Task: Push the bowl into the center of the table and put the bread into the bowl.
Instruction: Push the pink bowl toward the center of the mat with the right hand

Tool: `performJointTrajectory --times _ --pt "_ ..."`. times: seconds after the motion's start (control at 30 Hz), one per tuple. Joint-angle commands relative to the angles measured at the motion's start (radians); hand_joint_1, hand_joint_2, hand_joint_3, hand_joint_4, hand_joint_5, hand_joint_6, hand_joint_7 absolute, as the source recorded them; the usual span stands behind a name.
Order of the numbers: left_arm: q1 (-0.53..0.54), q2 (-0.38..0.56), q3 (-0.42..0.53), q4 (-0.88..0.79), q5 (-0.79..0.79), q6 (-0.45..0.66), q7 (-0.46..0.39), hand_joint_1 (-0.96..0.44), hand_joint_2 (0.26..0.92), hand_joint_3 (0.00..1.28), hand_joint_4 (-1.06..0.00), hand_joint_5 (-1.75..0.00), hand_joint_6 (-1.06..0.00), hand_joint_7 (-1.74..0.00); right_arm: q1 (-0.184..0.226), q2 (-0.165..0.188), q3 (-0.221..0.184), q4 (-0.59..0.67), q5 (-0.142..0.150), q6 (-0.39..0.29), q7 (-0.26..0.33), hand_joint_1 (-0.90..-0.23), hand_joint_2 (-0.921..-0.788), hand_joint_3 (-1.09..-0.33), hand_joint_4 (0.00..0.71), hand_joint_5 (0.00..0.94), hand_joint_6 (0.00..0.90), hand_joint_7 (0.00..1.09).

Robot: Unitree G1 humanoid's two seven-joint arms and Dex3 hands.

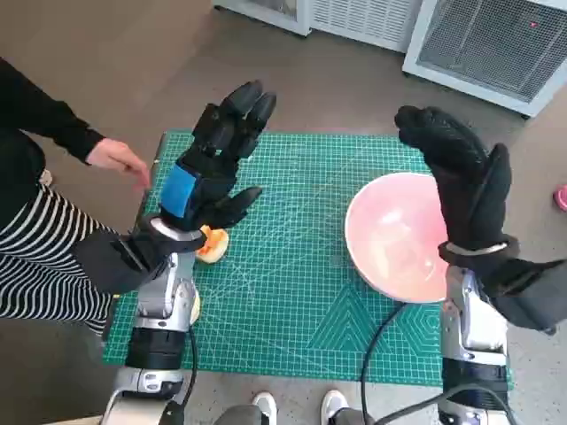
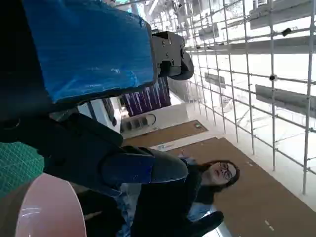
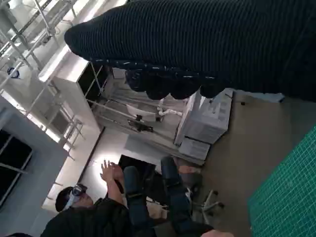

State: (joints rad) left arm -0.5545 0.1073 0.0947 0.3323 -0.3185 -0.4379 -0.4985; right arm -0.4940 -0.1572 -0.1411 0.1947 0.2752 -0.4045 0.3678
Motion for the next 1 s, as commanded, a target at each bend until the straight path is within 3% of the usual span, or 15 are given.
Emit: performJointTrajectory --times 0.03,1.0 --pt "0.003 -0.006 -0.005 -0.015 -0.005 0.007 -0.007 -0.56 0.921 0.31 -0.14 -0.01 0.0 -0.44 0.013 -0.011 0.0 0.001 -0.006 0.018 0.0 -0.661 -0.921 -0.673 0.127 0.0 0.03 0.49" --pt "0.0 -0.005 -0.002 -0.017 -0.009 0.016 -0.012 -0.56 0.921 0.3 -0.14 -0.01 0.0 -0.44 0.004 -0.012 0.002 0.007 -0.007 0.018 0.002 -0.662 -0.921 -0.677 0.129 0.001 0.026 0.5"
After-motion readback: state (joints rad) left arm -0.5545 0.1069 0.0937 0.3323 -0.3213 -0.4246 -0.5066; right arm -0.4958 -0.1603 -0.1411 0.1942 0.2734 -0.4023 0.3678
